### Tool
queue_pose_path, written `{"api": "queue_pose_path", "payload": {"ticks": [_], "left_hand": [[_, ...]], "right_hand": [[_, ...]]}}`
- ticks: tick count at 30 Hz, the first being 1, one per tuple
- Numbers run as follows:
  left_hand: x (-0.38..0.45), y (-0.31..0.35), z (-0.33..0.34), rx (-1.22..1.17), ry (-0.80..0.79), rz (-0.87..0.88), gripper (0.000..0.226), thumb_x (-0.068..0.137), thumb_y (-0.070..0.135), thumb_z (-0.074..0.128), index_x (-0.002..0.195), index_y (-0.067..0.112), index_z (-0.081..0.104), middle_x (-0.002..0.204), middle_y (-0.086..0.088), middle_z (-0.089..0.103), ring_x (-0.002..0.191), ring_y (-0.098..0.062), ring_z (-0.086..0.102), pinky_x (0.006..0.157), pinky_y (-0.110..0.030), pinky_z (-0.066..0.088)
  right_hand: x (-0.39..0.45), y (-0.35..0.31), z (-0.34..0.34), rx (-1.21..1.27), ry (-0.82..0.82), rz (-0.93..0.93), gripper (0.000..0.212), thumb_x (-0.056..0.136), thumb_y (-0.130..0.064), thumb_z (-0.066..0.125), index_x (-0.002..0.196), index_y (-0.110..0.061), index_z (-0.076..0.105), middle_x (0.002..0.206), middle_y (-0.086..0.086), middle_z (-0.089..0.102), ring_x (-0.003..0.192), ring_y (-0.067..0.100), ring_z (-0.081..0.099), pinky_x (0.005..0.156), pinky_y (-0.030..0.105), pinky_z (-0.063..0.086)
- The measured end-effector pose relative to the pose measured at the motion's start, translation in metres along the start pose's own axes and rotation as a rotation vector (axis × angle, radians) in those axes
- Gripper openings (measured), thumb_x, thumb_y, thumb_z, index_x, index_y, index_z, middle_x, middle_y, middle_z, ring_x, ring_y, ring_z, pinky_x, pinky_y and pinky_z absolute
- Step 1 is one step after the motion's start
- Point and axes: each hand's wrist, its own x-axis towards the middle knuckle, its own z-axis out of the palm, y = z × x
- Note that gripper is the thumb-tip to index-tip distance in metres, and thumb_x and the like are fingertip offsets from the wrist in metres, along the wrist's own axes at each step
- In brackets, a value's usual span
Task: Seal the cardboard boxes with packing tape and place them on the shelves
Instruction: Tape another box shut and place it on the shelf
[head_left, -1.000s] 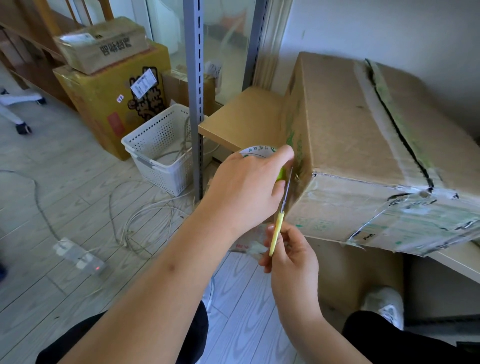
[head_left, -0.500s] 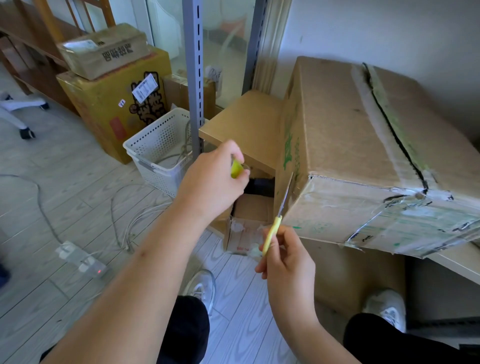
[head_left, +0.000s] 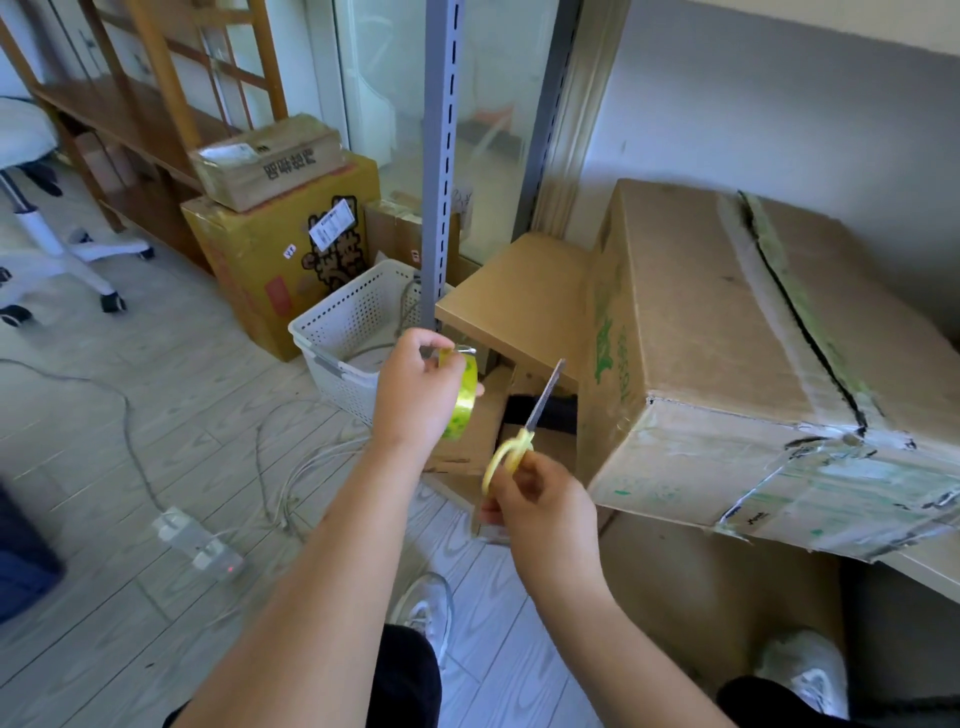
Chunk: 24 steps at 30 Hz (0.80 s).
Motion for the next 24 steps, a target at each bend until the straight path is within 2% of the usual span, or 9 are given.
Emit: {"api": "queue_pose_path", "payload": {"ticks": [2,4,7,10,13,16,20,22,24], "left_hand": [[0.002,-0.001,-0.002,-0.032,0.040,0.004,0.009,0.095,0.020,0.055,0.102,0.025,0.055,0.078,-0.004,0.076,0.066,-0.014,0.072,0.057,-0.034,0.054],[0.002,0.003,-0.004,-0.060,0.065,0.014,0.009,0.093,0.023,0.058,0.102,0.025,0.059,0.087,-0.003,0.074,0.069,-0.009,0.069,0.061,-0.030,0.055],[-0.006,0.016,-0.004,-0.211,0.050,0.025,0.012,0.097,0.017,0.058,0.108,0.013,0.060,0.076,0.004,0.073,0.059,0.003,0.065,0.050,-0.013,0.047],[-0.021,0.034,0.000,-0.370,-0.034,0.031,0.016,0.097,0.012,0.058,0.112,0.007,0.057,0.091,-0.016,0.074,0.067,-0.020,0.073,0.055,-0.031,0.056],[-0.046,0.052,0.006,-0.418,-0.114,0.106,0.009,0.098,0.009,0.058,0.106,0.007,0.057,0.087,-0.024,0.070,0.067,-0.029,0.071,0.061,-0.037,0.057],[-0.072,0.065,0.012,-0.470,-0.232,0.155,0.007,0.098,0.008,0.056,0.105,0.008,0.054,0.078,-0.020,0.070,0.065,-0.031,0.067,0.066,-0.042,0.053],[-0.099,0.078,0.015,-0.452,-0.351,0.209,0.015,0.097,0.000,0.052,0.111,0.007,0.050,0.076,-0.015,0.072,0.061,-0.029,0.065,0.063,-0.038,0.052],[-0.113,0.086,0.015,-0.419,-0.391,0.247,0.020,0.097,-0.002,0.051,0.113,0.009,0.050,0.078,-0.013,0.072,0.061,-0.027,0.065,0.060,-0.035,0.053],[-0.126,0.093,0.015,-0.406,-0.407,0.281,0.022,0.097,-0.003,0.051,0.115,0.009,0.050,0.080,-0.015,0.072,0.060,-0.026,0.064,0.059,-0.031,0.053]], "right_hand": [[0.014,-0.019,-0.002,-0.090,0.068,-0.038,0.018,0.095,-0.025,0.061,0.083,-0.011,0.064,0.069,0.004,0.071,0.053,0.006,0.066,0.052,0.016,0.048],[0.022,-0.047,-0.009,-0.237,0.137,-0.143,0.018,0.092,-0.031,0.064,0.082,-0.015,0.064,0.069,0.000,0.070,0.060,0.012,0.068,0.057,0.024,0.050],[0.014,-0.095,-0.037,-0.434,0.189,-0.351,0.018,0.088,-0.036,0.067,0.088,-0.018,0.065,0.072,-0.003,0.069,0.068,0.017,0.067,0.065,0.032,0.054],[0.003,-0.135,-0.089,-0.652,0.289,-0.453,0.023,0.090,-0.036,0.065,0.082,-0.014,0.065,0.069,0.002,0.067,0.064,0.020,0.063,0.062,0.034,0.053],[0.024,-0.147,-0.143,-1.107,0.272,-0.301,0.035,0.099,-0.031,0.049,0.079,-0.006,0.063,0.074,0.010,0.066,0.065,0.028,0.058,0.070,0.034,0.051],[0.052,-0.135,-0.168,-1.401,0.192,-0.140,0.032,0.102,-0.027,0.047,0.088,-0.004,0.064,0.071,0.007,0.053,0.062,0.022,0.051,0.062,0.028,0.046],[0.058,-0.123,-0.173,-1.221,0.229,-0.196,0.019,0.096,-0.021,0.058,0.090,-0.003,0.060,0.072,0.006,0.048,0.067,0.027,0.050,0.061,0.029,0.042],[0.037,-0.128,-0.168,-0.972,0.294,-0.456,0.028,0.096,-0.036,0.060,0.082,-0.012,0.062,0.071,0.003,0.057,0.067,0.024,0.054,0.059,0.029,0.041],[0.003,-0.143,-0.161,-0.666,0.154,-0.664,0.026,0.090,-0.049,0.064,0.081,-0.025,0.067,0.072,-0.008,0.066,0.070,0.009,0.060,0.065,0.022,0.045]]}}
